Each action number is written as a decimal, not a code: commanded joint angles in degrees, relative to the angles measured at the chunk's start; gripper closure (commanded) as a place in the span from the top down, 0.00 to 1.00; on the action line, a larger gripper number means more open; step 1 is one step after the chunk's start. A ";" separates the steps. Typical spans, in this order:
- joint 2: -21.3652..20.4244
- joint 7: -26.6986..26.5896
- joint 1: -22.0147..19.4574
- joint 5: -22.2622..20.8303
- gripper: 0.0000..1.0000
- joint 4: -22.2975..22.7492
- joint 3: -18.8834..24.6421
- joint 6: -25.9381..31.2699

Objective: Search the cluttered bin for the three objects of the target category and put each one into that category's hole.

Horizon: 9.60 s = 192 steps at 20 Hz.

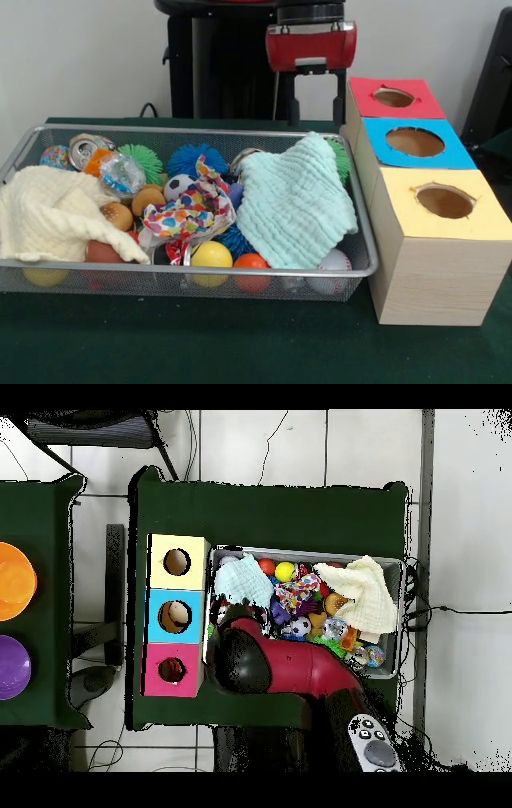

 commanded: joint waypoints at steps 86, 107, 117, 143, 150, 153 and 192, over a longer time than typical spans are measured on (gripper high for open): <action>22.44 -1.01 -20.44 -13.54 1.00 -15.92 8.20 17.11; 20.18 -0.06 -11.84 -21.02 1.00 -21.55 -0.68 20.08; 19.88 1.57 -7.90 -24.00 1.00 -23.59 -4.85 19.64; 21.61 -2.16 -8.43 -24.11 1.00 -27.20 -5.48 22.26; 21.74 -2.72 -6.88 -24.76 1.00 -28.36 -8.46 26.23; 22.05 -4.02 -7.29 -24.23 1.00 -28.06 -8.50 28.18; 22.65 -2.85 -18.08 -16.53 1.00 -15.98 2.94 27.85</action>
